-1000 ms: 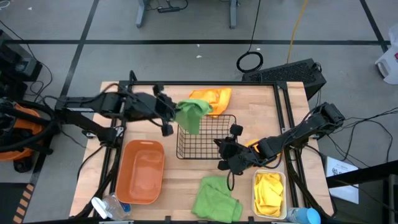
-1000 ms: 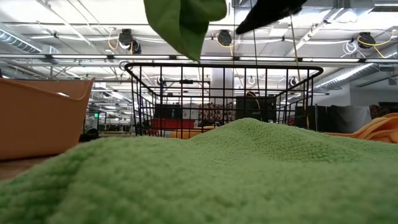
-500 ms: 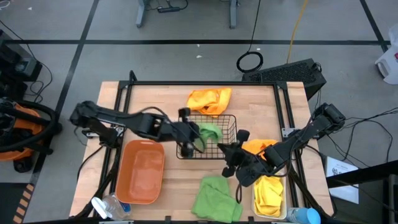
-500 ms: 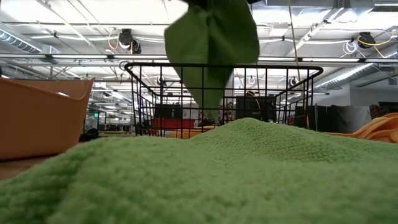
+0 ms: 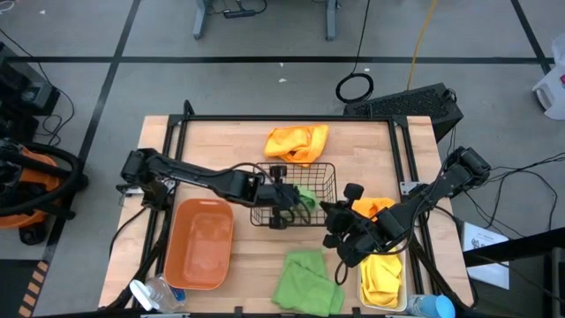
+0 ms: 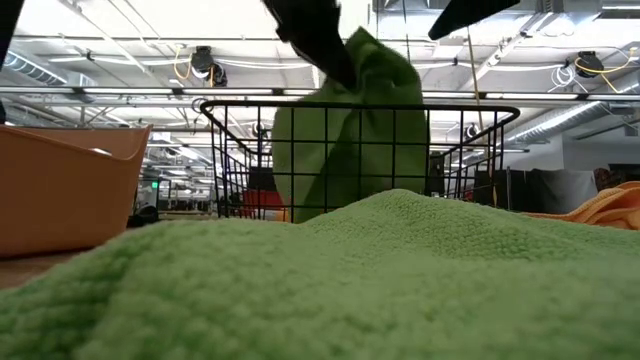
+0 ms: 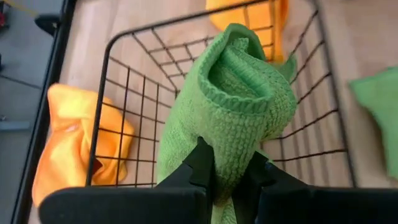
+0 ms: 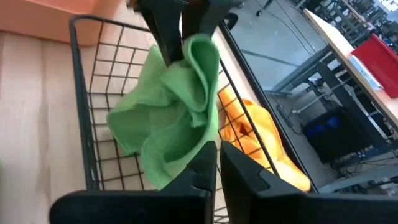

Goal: Sort microfiber towel by color & place in baskets
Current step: Put the top green microfiber cloth into the black wire basket

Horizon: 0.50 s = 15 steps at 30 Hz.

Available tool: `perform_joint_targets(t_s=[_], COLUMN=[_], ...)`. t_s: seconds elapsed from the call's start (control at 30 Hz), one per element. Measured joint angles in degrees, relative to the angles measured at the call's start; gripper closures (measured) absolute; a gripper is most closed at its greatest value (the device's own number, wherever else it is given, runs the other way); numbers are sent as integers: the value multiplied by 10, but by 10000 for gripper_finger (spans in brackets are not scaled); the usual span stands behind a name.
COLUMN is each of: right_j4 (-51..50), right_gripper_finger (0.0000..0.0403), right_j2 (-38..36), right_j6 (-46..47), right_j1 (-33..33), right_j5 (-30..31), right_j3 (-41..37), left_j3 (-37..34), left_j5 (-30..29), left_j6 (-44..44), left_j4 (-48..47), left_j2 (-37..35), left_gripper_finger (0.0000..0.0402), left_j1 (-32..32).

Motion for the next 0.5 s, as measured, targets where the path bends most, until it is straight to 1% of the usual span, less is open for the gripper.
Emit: perform_joint_targets(t_s=[0.33,0.5], right_j4=[-26,-31], right_gripper_finger=[389,389], right_j2=[0,0], right_j6=[0,1], right_j1=[0,-2], right_j5=[1,4], right_j3=[0,-1], left_j3=[0,0], left_j5=[10,53], left_j6=[0,-1], left_j4=[26,30], left_j2=[58,64], left_gripper_finger=[366,364], left_j1=[30,43])
